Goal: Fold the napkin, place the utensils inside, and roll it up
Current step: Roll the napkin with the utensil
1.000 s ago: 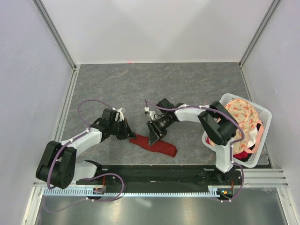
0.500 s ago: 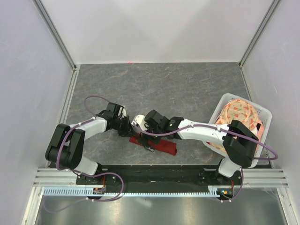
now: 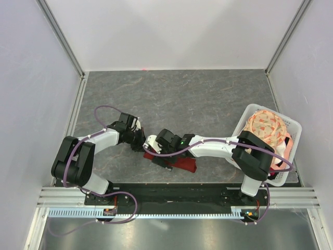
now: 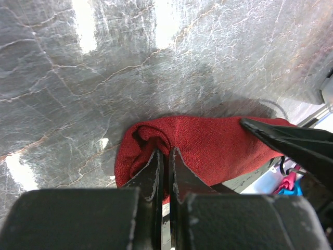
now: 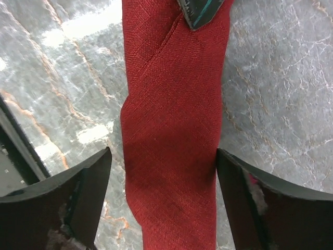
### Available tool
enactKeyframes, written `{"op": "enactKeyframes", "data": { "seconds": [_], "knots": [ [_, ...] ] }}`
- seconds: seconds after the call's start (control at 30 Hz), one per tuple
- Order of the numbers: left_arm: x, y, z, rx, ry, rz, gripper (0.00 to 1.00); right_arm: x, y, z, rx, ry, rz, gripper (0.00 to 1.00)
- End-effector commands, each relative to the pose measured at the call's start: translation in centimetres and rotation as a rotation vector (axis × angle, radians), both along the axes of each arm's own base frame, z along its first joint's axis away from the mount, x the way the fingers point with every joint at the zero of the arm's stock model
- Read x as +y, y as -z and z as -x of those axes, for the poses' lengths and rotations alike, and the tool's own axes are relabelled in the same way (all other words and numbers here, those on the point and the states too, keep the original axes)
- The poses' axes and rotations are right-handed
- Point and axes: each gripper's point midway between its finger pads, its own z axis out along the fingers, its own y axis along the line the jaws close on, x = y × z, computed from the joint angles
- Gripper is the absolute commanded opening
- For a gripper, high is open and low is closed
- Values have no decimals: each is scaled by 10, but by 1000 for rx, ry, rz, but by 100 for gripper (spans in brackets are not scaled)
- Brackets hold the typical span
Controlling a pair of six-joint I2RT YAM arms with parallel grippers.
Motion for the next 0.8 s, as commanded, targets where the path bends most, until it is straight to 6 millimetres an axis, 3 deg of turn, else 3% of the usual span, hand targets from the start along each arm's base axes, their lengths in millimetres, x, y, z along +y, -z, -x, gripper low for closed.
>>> {"op": "enactKeyframes", "data": {
  "seconds": [0.0,0.1,0.17,0.2,0.23,0.33,0.53,0.77],
  "knots": [
    [-1,-8,-10,-45,35,2,2,-1,8,-10,-49,5,30,86],
    [-2,-14,-15,-69,35,6,9,-3,16,-11,-53,-2,50,78],
    [-3,-20,-18,-87,33,10,19,-6,23,-15,-72,5,72,71],
    [-2,-22,-19,-94,29,11,26,-7,24,-16,-75,4,79,68],
    [-2,-24,-20,-97,24,11,39,-7,25,-18,-83,6,84,67],
    [3,-36,-28,-124,-3,20,61,-9,26,-22,-115,-14,93,65],
    [43,-71,-69,-222,-111,2,71,-13,23,-46,-201,-86,117,64],
    [72,-109,-95,-313,-143,1,74,-11,15,-90,-295,-189,129,70]
  ]
}}
